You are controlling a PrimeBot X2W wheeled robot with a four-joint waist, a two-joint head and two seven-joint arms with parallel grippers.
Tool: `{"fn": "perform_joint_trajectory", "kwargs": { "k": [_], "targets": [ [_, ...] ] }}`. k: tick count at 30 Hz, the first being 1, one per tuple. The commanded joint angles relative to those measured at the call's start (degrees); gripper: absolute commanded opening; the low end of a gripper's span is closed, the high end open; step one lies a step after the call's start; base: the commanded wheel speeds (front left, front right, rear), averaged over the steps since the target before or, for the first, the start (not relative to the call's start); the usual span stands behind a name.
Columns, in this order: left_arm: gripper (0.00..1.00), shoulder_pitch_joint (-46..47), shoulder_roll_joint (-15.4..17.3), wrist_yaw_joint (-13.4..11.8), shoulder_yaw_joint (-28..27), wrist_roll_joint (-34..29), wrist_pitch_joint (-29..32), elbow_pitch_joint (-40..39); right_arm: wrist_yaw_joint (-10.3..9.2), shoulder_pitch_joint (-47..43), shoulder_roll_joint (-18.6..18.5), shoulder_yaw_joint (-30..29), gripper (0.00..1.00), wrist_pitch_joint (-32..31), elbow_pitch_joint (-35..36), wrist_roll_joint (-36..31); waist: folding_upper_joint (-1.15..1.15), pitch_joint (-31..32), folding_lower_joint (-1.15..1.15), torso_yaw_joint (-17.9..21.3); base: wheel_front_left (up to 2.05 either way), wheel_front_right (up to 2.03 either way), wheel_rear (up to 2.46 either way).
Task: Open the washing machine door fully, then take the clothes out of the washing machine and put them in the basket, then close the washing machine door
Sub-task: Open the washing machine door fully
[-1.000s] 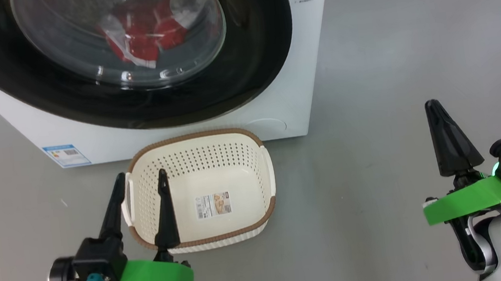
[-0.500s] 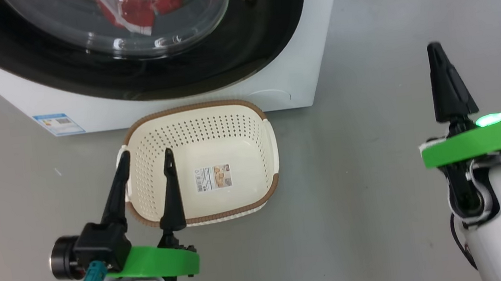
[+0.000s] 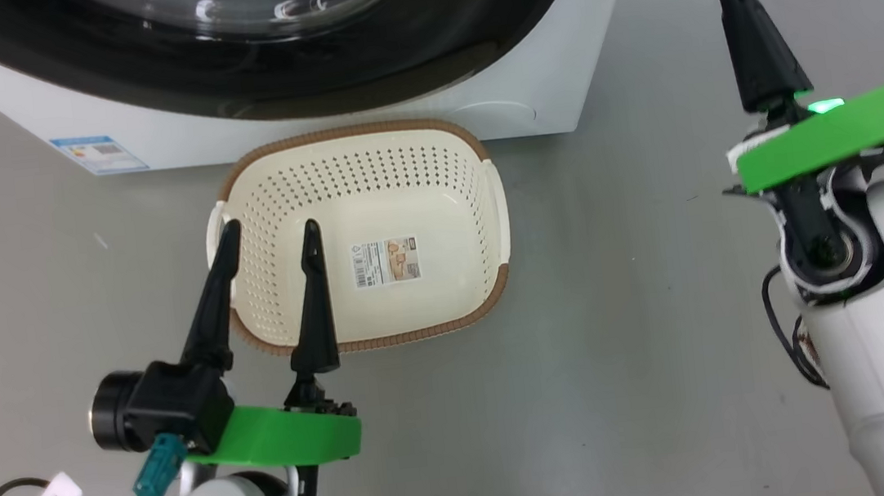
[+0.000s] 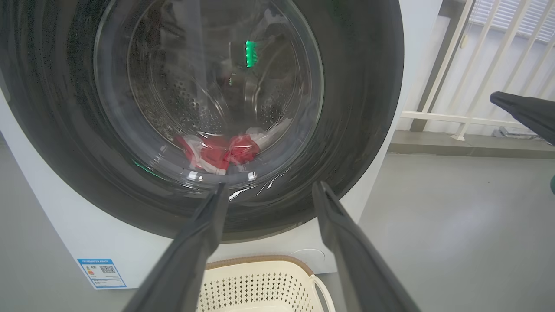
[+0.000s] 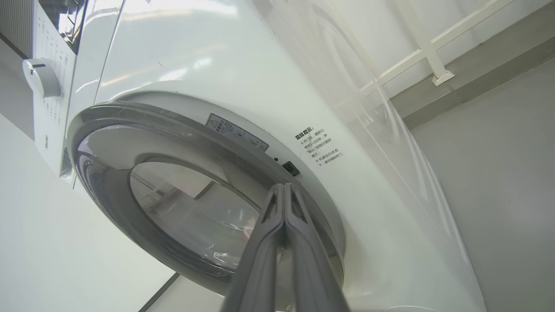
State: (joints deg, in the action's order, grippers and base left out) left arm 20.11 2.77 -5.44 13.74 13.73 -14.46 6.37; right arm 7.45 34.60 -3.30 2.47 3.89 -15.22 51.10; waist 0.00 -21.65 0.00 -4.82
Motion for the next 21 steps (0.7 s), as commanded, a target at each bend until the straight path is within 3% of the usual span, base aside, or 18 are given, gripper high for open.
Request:
{"fn": "perform_joint_trajectory", "kwargs": {
  "k": [1,11,21],
  "targets": [
    [1.0,1.23,0.67,0.35,-1.46,-0.09,-0.48,-1.5,0.03,2.2,0.42,0.91,0.0,-0.9,1.27,2.04,0.0,-0.98,0.0,-0.58,0.0,0.0,0.0],
    [1.0,2.17,0.63,0.51,-1.34,-0.26,-0.52,-1.96,0.03,10.72,0.42,-1.24,0.0,-7.56,-2.39,12.19,0.0,-3.63,0.0,-2.17,0.0,0.0,0.0],
    [1.0,3.18,0.46,1.13,-1.31,1.22,-0.53,-2.53,0.03,20.57,0.42,-3.71,0.0,-13.71,-8.91,13.51,0.0,-6.9,0.0,-4.61,0.0,0.0,0.0]
  ]
}}
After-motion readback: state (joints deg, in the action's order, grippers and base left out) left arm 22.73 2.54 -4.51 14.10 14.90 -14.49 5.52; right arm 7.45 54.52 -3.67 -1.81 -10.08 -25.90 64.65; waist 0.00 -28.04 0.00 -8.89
